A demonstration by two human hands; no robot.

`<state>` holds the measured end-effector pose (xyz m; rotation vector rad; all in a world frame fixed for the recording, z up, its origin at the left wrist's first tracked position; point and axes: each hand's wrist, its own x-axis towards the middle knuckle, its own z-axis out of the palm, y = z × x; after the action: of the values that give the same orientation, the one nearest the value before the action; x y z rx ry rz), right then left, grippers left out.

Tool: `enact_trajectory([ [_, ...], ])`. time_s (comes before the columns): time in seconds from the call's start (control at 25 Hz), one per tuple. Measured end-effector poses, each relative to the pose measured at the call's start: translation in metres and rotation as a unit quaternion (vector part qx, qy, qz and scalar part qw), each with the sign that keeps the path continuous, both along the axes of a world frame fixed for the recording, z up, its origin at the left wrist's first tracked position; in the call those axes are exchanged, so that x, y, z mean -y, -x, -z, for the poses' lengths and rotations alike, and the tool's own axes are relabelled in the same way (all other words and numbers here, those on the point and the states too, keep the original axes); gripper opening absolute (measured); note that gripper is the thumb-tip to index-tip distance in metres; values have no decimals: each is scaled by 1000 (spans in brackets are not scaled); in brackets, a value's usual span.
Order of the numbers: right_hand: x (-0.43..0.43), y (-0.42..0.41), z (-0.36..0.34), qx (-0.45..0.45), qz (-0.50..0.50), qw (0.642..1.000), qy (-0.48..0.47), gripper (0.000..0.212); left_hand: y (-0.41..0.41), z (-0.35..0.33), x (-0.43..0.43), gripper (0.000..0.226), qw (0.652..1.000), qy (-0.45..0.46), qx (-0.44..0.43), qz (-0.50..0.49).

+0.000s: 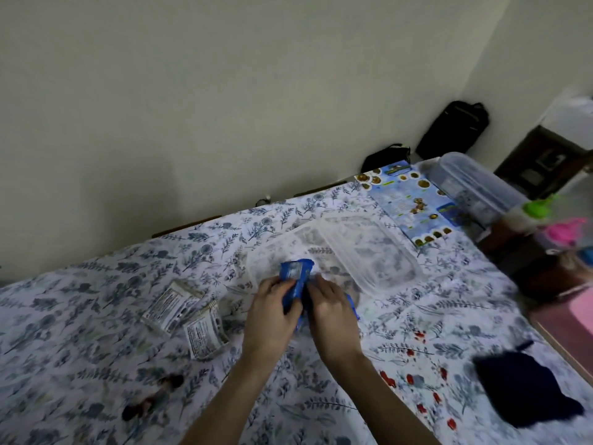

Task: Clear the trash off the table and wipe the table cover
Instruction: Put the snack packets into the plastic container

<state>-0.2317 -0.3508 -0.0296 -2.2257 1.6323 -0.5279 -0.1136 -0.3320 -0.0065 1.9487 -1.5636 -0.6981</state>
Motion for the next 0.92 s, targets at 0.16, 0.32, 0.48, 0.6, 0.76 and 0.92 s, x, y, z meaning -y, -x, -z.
enact_trajectory([
  [0.16,-8,4,8,-177,1,984,19,44,3,15,6,43,988,-9,133,77],
  [0.32,-2,0,16,-244,-25,964,-99,59,9,32,14,63,963,-71,227,129],
  [0.48,24,0,28,-254,-22,951,-176,70,14,49,27,81,946,-107,283,118],
  [0.6,30,-1,27,-281,-37,934,-217,62,14,51,31,72,922,-161,330,124],
  [0.76,18,3,27,-149,-31,980,-125,58,1,30,19,53,951,-67,275,121],
  [0.92,-4,-18,18,41,-53,997,44,38,-43,8,-16,28,987,37,156,32],
])
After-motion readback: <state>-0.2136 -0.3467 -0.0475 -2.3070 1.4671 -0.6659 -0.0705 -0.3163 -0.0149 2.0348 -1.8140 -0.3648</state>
